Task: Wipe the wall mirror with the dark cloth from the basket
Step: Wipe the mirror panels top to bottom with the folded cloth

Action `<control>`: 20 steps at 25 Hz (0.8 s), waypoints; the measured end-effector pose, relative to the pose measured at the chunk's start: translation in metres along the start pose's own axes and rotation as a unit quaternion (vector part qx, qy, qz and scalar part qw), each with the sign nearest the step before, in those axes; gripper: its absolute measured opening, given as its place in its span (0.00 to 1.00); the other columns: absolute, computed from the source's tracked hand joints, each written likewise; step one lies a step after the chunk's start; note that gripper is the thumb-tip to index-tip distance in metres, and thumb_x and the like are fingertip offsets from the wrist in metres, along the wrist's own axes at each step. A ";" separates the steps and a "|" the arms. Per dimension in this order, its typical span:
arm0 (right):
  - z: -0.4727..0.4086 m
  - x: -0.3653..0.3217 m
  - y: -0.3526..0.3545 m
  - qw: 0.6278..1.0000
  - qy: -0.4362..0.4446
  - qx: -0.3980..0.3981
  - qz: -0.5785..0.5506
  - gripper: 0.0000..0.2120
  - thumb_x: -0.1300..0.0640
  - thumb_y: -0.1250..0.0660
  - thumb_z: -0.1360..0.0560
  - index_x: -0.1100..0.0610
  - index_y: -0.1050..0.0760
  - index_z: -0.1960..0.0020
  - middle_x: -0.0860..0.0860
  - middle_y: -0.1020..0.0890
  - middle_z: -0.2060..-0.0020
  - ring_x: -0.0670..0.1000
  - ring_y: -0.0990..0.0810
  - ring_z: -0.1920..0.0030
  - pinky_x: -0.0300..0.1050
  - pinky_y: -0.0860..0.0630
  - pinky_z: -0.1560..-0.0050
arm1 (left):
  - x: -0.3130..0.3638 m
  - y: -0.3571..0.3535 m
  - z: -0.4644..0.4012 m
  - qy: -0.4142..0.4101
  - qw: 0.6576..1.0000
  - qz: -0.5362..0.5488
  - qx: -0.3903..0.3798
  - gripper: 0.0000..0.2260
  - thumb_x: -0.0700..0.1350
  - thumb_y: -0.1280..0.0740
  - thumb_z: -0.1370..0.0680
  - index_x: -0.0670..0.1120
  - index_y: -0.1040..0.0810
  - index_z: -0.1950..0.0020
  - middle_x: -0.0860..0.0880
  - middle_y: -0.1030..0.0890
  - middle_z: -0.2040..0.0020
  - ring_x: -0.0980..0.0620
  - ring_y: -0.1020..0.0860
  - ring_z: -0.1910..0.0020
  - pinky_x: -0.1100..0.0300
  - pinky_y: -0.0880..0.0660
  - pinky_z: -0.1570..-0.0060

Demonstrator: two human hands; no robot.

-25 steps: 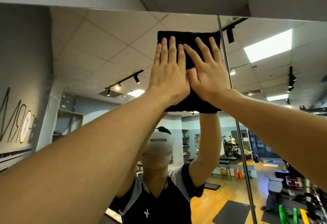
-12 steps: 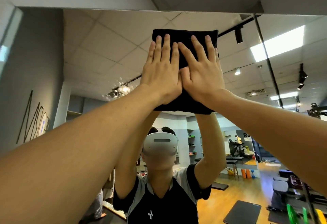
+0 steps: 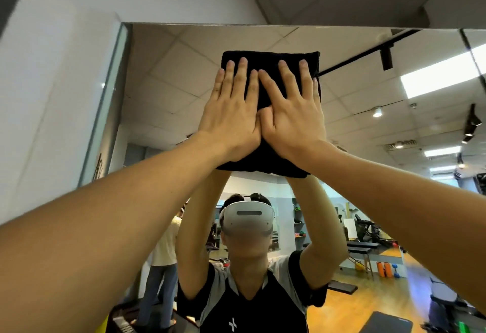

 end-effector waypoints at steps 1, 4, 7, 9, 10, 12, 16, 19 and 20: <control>-0.002 -0.014 -0.004 1.000 -0.002 -0.002 0.000 0.32 0.46 0.49 0.21 0.47 0.44 0.17 0.55 0.45 0.17 0.62 0.56 0.17 0.61 0.57 0.18 | -0.013 0.001 0.005 -0.002 1.000 -0.001 -0.001 0.35 0.57 0.58 0.21 0.41 0.56 0.17 0.38 0.59 0.18 0.39 0.61 0.19 0.47 0.64 0.21; -0.008 -0.064 -0.021 1.000 -0.003 -0.003 0.003 0.32 0.46 0.48 0.21 0.47 0.44 0.17 0.55 0.45 0.17 0.62 0.56 0.17 0.62 0.56 0.18 | -0.063 0.002 0.023 -0.003 1.000 -0.001 -0.005 0.35 0.57 0.57 0.21 0.41 0.56 0.17 0.38 0.59 0.17 0.40 0.61 0.18 0.47 0.64 0.21; -0.015 -0.113 -0.036 1.000 0.001 -0.003 0.001 0.32 0.46 0.48 0.21 0.47 0.43 0.17 0.56 0.45 0.17 0.63 0.56 0.17 0.64 0.55 0.18 | -0.112 0.003 0.041 0.005 1.000 -0.011 -0.012 0.33 0.56 0.55 0.18 0.42 0.56 0.17 0.39 0.59 0.17 0.41 0.61 0.18 0.46 0.62 0.20; -0.020 -0.136 -0.044 1.000 -0.001 -0.002 0.003 0.32 0.47 0.47 0.21 0.47 0.43 0.18 0.56 0.45 0.17 0.63 0.55 0.17 0.64 0.54 0.19 | -0.137 0.003 0.049 0.010 1.000 -0.019 -0.016 0.32 0.56 0.52 0.16 0.43 0.57 0.17 0.40 0.59 0.17 0.42 0.62 0.18 0.45 0.61 0.20; -0.022 -0.145 -0.047 1.000 -0.002 -0.002 0.003 0.32 0.47 0.47 0.21 0.47 0.43 0.18 0.56 0.44 0.17 0.63 0.55 0.17 0.64 0.54 0.19 | -0.147 0.004 0.051 0.013 1.000 -0.019 -0.017 0.32 0.55 0.51 0.16 0.43 0.58 0.17 0.41 0.60 0.17 0.42 0.62 0.18 0.46 0.61 0.20; -0.027 -0.167 -0.054 1.000 0.001 -0.004 0.003 0.32 0.47 0.47 0.21 0.47 0.43 0.18 0.56 0.44 0.17 0.63 0.55 0.17 0.64 0.54 0.19 | -0.169 0.005 0.058 0.017 1.000 -0.022 -0.011 0.32 0.56 0.51 0.16 0.44 0.58 0.17 0.41 0.59 0.17 0.42 0.62 0.18 0.46 0.61 0.20; -0.030 -0.200 -0.065 1.000 0.016 -0.008 0.002 0.32 0.47 0.48 0.21 0.48 0.42 0.18 0.56 0.44 0.17 0.63 0.55 0.17 0.64 0.55 0.19 | -0.200 0.004 0.071 0.019 0.999 -0.032 -0.009 0.32 0.56 0.54 0.18 0.43 0.55 0.17 0.40 0.56 0.17 0.41 0.58 0.18 0.44 0.59 0.20; -0.032 -0.207 -0.067 1.000 0.015 -0.004 0.002 0.31 0.47 0.47 0.21 0.48 0.42 0.18 0.56 0.44 0.18 0.63 0.55 0.17 0.64 0.55 0.19 | -0.207 0.005 0.074 0.017 1.000 -0.023 -0.011 0.34 0.57 0.56 0.20 0.42 0.54 0.17 0.39 0.55 0.17 0.41 0.57 0.18 0.44 0.59 0.20; -0.032 -0.208 -0.067 1.000 0.015 -0.002 0.000 0.31 0.47 0.47 0.21 0.48 0.42 0.18 0.56 0.43 0.18 0.63 0.54 0.17 0.64 0.55 0.19 | -0.207 0.006 0.075 0.016 1.000 -0.022 -0.013 0.34 0.57 0.56 0.20 0.42 0.54 0.17 0.39 0.55 0.17 0.41 0.57 0.18 0.44 0.59 0.20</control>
Point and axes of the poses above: each hand's wrist, its own z-axis away from the middle knuckle, its own y-axis out of the back of the hand, x = y × z, the point moved 7 cm from there along -z, towards the middle knuckle
